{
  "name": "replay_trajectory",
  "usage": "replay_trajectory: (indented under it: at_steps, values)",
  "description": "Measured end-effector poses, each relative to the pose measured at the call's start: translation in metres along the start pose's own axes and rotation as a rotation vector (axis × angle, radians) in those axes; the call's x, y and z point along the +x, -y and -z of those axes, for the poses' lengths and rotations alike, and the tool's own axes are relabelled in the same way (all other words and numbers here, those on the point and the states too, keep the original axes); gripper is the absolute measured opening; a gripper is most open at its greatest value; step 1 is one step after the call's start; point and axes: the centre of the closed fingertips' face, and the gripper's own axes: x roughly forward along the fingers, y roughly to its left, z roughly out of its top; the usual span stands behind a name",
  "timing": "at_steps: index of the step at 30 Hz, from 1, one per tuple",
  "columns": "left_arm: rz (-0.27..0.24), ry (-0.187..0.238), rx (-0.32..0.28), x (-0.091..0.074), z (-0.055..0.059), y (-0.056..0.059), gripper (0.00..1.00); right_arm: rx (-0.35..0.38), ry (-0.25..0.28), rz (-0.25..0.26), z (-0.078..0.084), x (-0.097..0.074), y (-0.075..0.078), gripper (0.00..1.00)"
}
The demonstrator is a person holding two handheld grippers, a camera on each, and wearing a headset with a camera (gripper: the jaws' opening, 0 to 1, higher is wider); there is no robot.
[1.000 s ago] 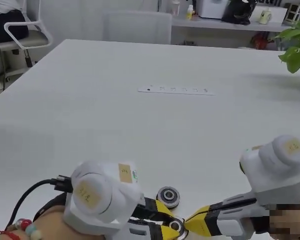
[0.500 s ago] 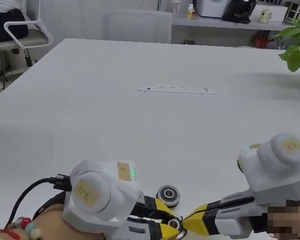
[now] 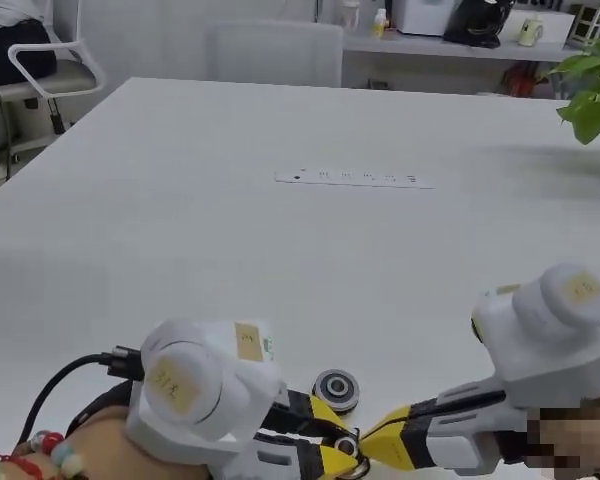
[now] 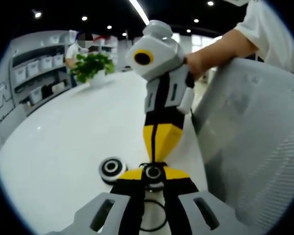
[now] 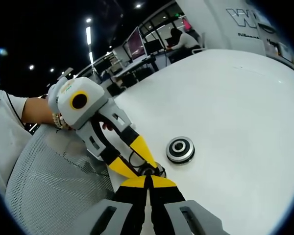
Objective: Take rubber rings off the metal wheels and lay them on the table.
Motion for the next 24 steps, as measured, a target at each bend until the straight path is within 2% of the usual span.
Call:
replay_trajectory:
  at_steps: [5,17,24]
  values:
    - [0.0,-0.001,0.002,-0.0001,0.0,0.0,0.13,-0.014,0.0,-0.003,-0.0004,0.0011,-0.0007,0.0]
    - [-0.003,-0.003,-0.001,0.0,0.0,-0.0005,0.13,-0.003,0.03,-0.023,-0.006,-0.0014,-0.0036,0.0]
    - [-0.008,-0.006,-0.001,0.0008,-0.0004,-0.0007,0.14,0.009,0.036,-0.019,-0.0065,-0.0017,-0.0018,0.0]
